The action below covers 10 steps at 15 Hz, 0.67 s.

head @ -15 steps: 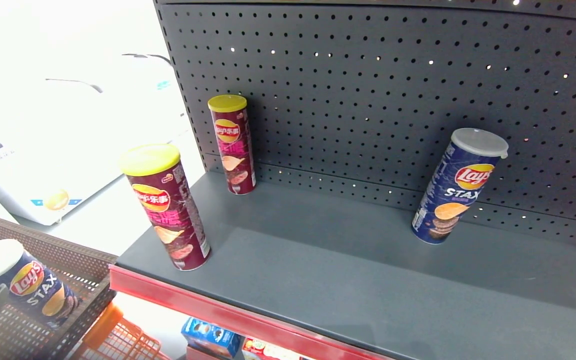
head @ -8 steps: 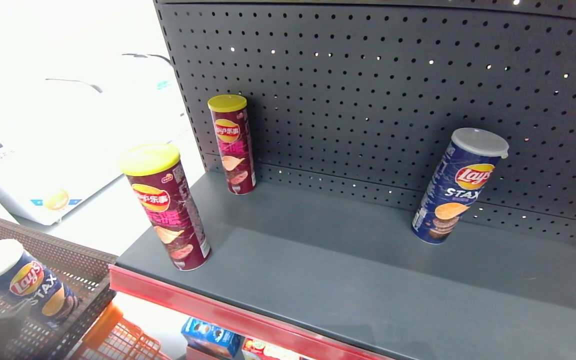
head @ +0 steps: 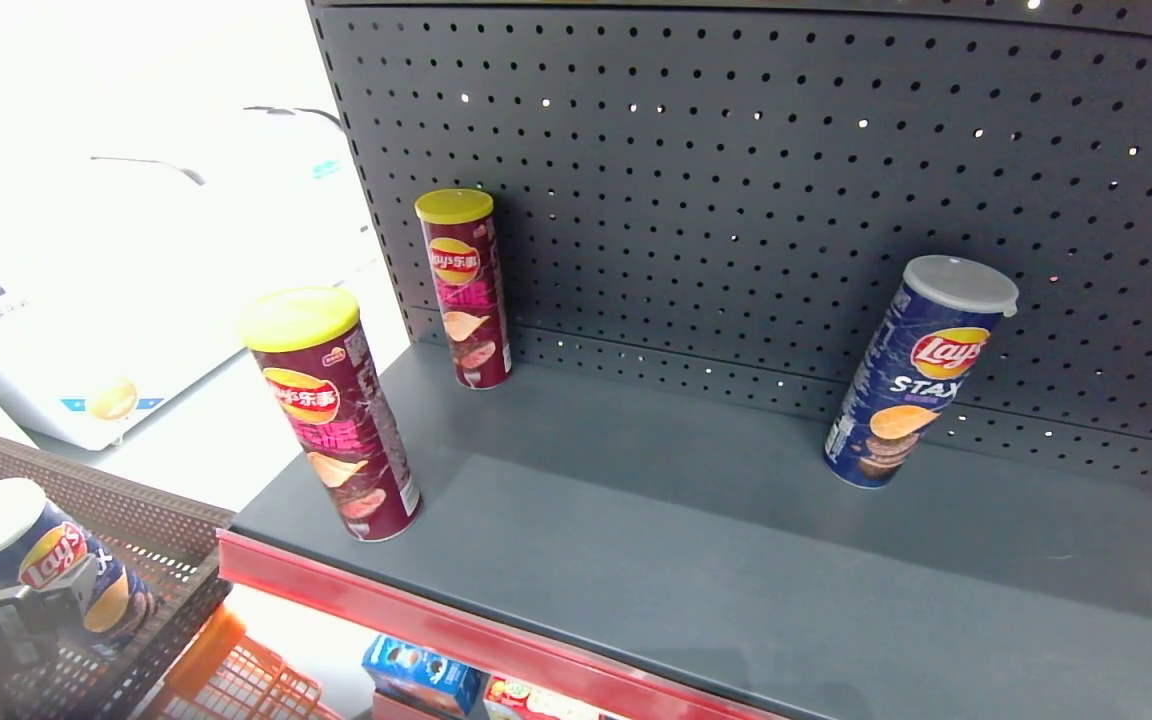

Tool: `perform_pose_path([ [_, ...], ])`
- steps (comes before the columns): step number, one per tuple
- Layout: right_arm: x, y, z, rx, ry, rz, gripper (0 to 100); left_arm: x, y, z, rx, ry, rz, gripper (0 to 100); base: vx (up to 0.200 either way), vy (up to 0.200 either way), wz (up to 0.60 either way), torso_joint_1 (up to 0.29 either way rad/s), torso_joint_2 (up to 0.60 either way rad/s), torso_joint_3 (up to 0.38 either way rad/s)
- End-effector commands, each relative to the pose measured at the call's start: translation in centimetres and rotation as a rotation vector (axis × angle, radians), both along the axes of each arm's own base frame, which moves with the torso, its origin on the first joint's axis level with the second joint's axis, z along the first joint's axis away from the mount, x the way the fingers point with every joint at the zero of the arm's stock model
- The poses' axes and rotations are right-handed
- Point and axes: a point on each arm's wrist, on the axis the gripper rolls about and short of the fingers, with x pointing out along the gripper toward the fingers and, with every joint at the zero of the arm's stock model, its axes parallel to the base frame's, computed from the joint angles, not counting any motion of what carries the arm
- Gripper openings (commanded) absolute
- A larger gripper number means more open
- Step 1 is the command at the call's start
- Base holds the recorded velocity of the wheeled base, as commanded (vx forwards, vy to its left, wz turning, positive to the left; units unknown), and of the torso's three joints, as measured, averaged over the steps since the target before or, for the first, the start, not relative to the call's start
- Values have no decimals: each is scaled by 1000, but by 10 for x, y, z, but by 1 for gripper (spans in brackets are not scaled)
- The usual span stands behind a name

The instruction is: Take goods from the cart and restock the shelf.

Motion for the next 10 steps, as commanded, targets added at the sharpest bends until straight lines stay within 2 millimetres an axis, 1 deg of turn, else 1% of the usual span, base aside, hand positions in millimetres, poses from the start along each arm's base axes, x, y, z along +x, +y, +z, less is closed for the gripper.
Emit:
perform_pose_path([
  [1, 0, 0, 0, 0, 1, 1, 100, 4, 2, -15, -35, 66, 2, 100, 0, 0, 0, 0, 0, 0],
  [2, 0, 0, 0, 0, 1, 1, 100, 9, 9, -19, -39, 36, 15, 100, 0, 0, 0, 0, 0, 0],
  [4, 0, 0, 0, 0, 1, 1, 100, 13, 13, -21, -31, 7, 18, 100, 0, 0, 0, 0, 0, 0],
  [6, 0, 0, 0, 0, 1, 1, 100, 19, 22, -22, -16, -38, 42, 100, 0, 0, 0, 0, 0, 0],
  [8, 0, 0, 0, 0, 1, 1, 100, 19, 31, -26, -28, -25, 62, 100, 0, 0, 0, 0, 0, 0],
  [10, 0, 0, 0, 0, 1, 1, 100, 20, 33, -30, -44, -20, 37, 100, 0, 0, 0, 0, 0, 0],
])
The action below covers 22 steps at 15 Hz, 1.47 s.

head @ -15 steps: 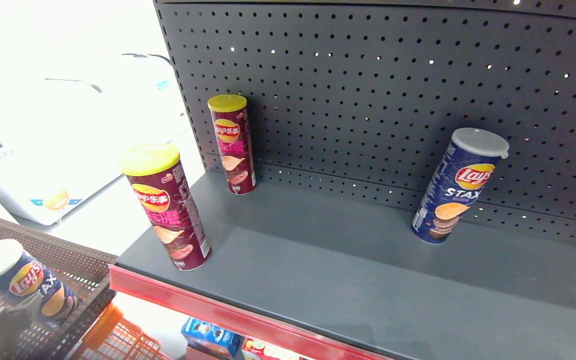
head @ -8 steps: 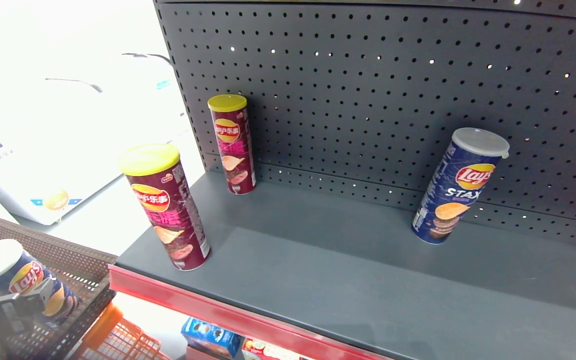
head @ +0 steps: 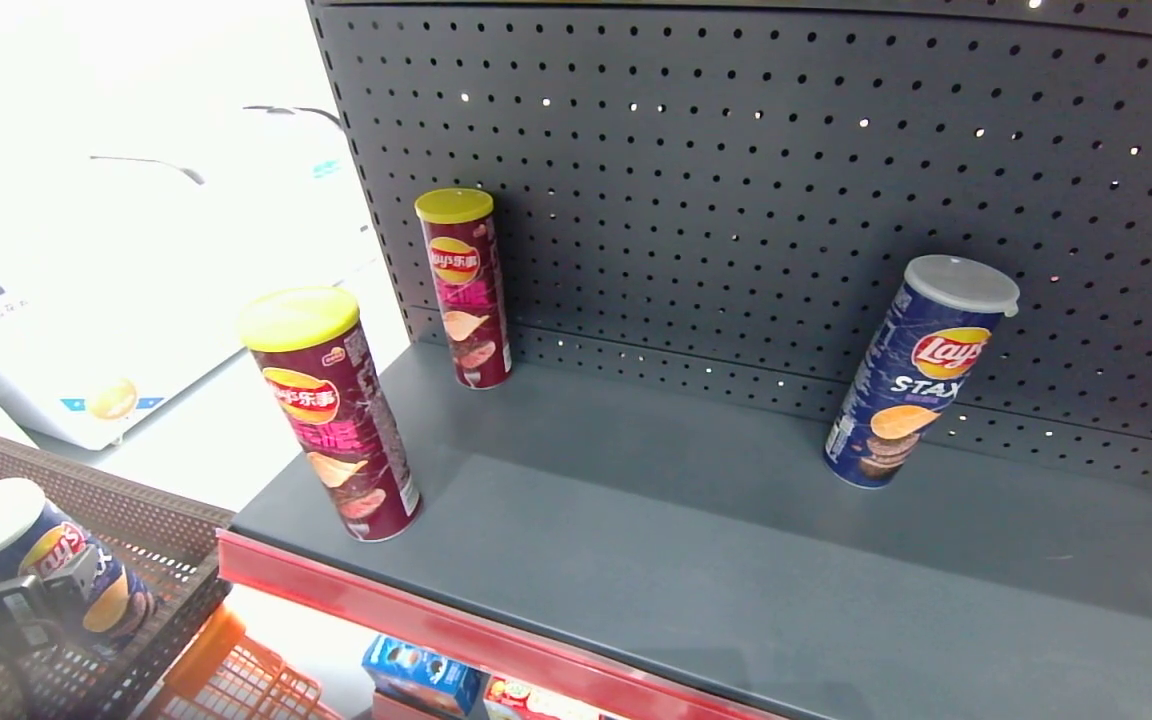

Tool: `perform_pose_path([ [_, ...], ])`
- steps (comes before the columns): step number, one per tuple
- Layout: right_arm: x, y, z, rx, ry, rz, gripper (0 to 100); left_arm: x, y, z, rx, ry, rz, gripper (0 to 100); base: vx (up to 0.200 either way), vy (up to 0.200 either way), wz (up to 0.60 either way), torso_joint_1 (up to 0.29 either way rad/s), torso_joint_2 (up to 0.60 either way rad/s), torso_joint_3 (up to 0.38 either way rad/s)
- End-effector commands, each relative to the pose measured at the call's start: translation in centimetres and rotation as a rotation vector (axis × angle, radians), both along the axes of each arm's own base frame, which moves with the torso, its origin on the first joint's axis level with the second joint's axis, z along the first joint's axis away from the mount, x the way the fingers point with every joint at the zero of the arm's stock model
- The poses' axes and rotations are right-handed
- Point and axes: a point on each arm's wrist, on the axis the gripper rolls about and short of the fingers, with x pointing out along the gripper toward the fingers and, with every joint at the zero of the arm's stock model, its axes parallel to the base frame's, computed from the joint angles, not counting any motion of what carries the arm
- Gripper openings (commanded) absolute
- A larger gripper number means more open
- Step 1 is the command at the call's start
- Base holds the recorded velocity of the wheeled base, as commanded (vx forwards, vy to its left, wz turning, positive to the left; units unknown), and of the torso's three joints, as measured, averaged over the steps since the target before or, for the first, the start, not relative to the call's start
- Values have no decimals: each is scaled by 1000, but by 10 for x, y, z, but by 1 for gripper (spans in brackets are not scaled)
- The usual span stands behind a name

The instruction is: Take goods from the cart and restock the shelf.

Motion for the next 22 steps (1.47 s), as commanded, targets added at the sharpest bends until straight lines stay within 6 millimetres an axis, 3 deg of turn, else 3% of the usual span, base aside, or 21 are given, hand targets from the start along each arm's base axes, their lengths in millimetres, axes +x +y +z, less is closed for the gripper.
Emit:
perform_pose_path([
  [1, 0, 0, 0, 0, 1, 0, 100, 5, 4, -9, -22, 28, -9, 100, 0, 0, 0, 0, 0, 0],
  [5, 0, 0, 0, 1, 1, 0, 100, 16, 6, -20, -43, 30, -106, 100, 0, 0, 0, 0, 0, 0],
  [10, 0, 0, 0, 0, 1, 1, 100, 21, 10, -29, -48, 56, -109, 100, 0, 0, 0, 0, 0, 0],
  [20, 0, 0, 0, 0, 1, 0, 100, 32, 12, -31, -35, 34, -124, 100, 0, 0, 0, 0, 0, 0],
  [21, 0, 0, 0, 0, 1, 1, 100, 34, 13, -30, -29, 28, -123, 0, 0, 0, 0, 0, 0, 0],
  [22, 0, 0, 0, 0, 1, 1, 100, 34, 13, -30, -28, 27, -123, 0, 0, 0, 0, 0, 0, 0],
])
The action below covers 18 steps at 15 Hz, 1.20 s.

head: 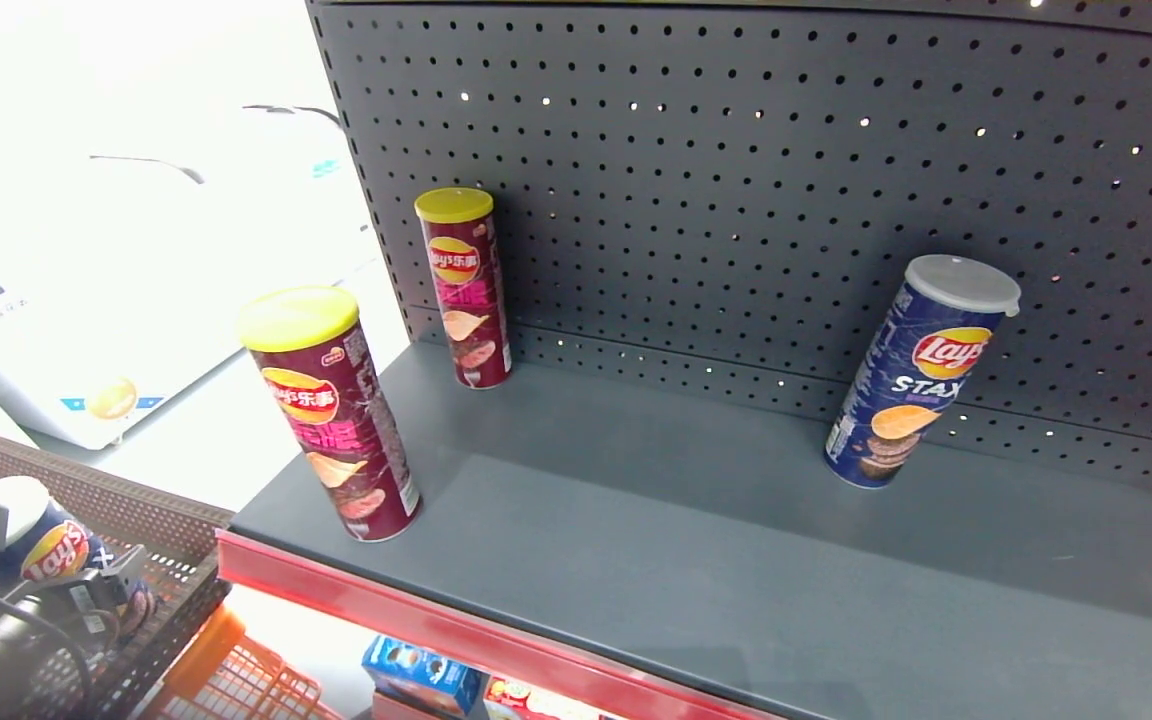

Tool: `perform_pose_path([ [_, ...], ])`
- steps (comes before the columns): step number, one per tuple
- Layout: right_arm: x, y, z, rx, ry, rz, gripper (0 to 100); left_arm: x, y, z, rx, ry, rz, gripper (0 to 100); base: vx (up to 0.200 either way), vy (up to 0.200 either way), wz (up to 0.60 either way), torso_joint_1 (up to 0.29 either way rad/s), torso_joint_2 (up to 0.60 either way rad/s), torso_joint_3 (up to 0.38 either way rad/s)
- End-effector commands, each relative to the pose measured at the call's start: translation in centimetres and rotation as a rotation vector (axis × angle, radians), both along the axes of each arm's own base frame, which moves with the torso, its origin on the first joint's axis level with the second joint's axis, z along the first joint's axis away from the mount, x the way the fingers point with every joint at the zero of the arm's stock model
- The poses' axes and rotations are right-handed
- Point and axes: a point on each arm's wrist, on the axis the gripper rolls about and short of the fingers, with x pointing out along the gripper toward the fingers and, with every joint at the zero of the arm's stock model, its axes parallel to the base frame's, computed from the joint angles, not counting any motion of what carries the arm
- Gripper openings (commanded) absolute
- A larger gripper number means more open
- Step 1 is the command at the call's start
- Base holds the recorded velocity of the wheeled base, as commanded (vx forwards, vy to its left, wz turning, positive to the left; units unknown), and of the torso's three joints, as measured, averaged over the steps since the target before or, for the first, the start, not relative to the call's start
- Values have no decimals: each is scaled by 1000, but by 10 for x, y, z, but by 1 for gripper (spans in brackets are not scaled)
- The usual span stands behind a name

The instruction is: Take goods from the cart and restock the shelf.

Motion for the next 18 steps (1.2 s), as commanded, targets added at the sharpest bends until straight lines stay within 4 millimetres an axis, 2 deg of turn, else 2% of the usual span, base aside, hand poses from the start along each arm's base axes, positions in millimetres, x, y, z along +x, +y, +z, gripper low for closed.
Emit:
perform_pose_path([
  [1, 0, 0, 0, 0, 1, -1, 100, 1, 0, 1, 1, -5, -1, 0, 0, 0, 0, 0, 0, 0],
  [4, 0, 0, 0, 0, 1, -1, 100, 2, 0, 5, 10, -22, -6, 0, 0, 0, 0, 0, 0, 0],
  [7, 0, 0, 0, 0, 1, 2, 100, 4, -4, 26, 56, -113, -29, 0, 0, 0, 0, 0, 0, 0],
  [8, 0, 0, 0, 1, 1, 1, 100, 5, -7, 43, 85, -174, -66, 0, 0, 0, 0, 0, 0, 0],
  [9, 0, 0, 0, 1, 1, 1, 100, 5, -7, 43, 85, -174, -66, 0, 0, 0, 0, 0, 0, 0],
  [11, 0, 0, 0, 1, 1, 1, 100, -3, -21, 63, 113, -204, -116, 0, 0, 0, 0, 0, 0, 0],
  [18, 0, 0, 0, 0, 1, 1, 100, -30, -61, 97, 98, -212, -267, 0, 0, 0, 0, 0, 0, 0],
])
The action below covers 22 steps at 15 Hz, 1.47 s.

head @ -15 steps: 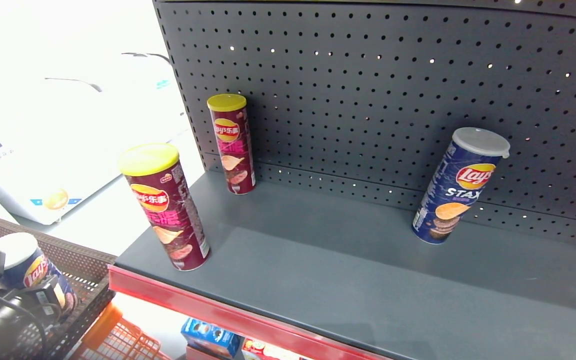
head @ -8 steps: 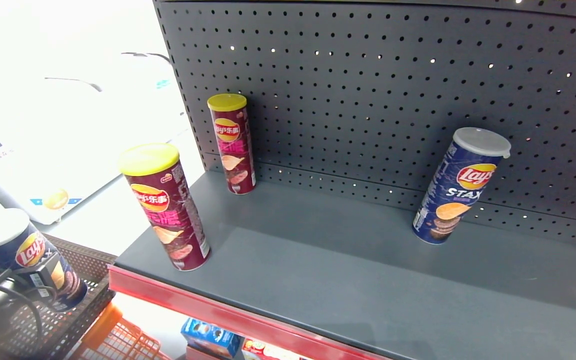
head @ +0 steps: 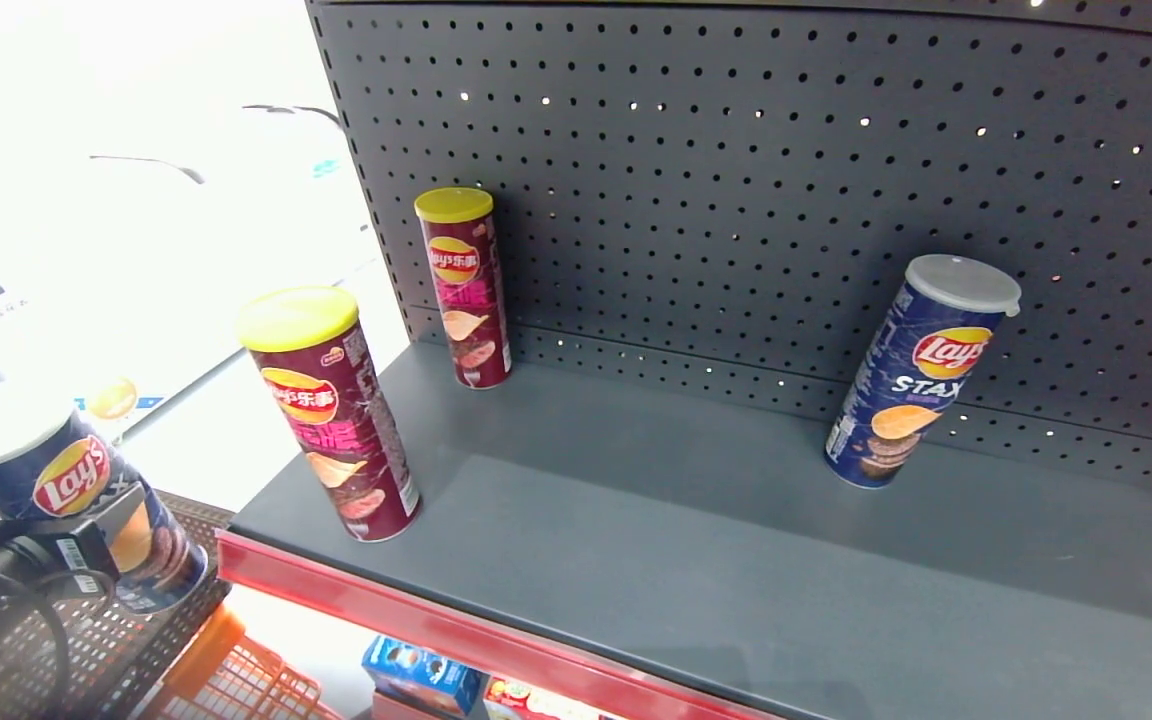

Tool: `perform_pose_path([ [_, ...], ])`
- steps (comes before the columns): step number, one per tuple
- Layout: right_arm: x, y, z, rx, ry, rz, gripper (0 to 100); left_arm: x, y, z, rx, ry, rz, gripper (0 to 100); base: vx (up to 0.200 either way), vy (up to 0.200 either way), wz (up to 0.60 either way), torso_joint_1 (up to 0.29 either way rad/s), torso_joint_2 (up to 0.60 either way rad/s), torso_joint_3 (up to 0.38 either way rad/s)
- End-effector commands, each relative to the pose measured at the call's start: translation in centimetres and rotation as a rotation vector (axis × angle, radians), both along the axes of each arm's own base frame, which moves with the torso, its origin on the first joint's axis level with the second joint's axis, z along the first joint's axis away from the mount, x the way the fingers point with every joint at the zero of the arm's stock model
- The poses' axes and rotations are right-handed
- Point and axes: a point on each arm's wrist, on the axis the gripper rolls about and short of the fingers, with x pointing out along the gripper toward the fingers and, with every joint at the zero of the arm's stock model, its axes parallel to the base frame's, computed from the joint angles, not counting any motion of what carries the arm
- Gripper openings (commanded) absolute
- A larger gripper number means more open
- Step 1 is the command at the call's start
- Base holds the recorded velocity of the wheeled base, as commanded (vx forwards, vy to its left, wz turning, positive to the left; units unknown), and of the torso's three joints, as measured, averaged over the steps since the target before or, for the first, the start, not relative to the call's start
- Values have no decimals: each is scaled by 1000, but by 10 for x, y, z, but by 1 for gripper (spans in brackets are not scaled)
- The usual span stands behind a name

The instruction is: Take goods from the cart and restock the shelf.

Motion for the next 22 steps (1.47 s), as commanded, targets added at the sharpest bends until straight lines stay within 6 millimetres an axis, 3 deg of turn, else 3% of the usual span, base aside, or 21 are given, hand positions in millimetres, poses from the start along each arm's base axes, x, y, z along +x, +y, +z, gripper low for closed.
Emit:
perform_pose_path([
  [1, 0, 0, 0, 1, 1, 1, 100, -11, -12, 24, 28, -103, -49, 0, 0, 0, 0, 0, 0, 0],
  [7, 0, 0, 0, -1, 1, 1, 100, -16, -26, 36, 36, -163, -129, 0, 0, 0, 0, 0, 0, 0],
  [18, 0, 0, 0, -1, 1, 1, 100, -63, -55, 59, 26, -183, -317, 0, 0, 0, 0, 0, 0, 0],
  [22, 0, 0, 0, -1, 1, 1, 100, -65, -59, 64, 22, -161, -354, 0, 0, 0, 0, 0, 0, 0],
])
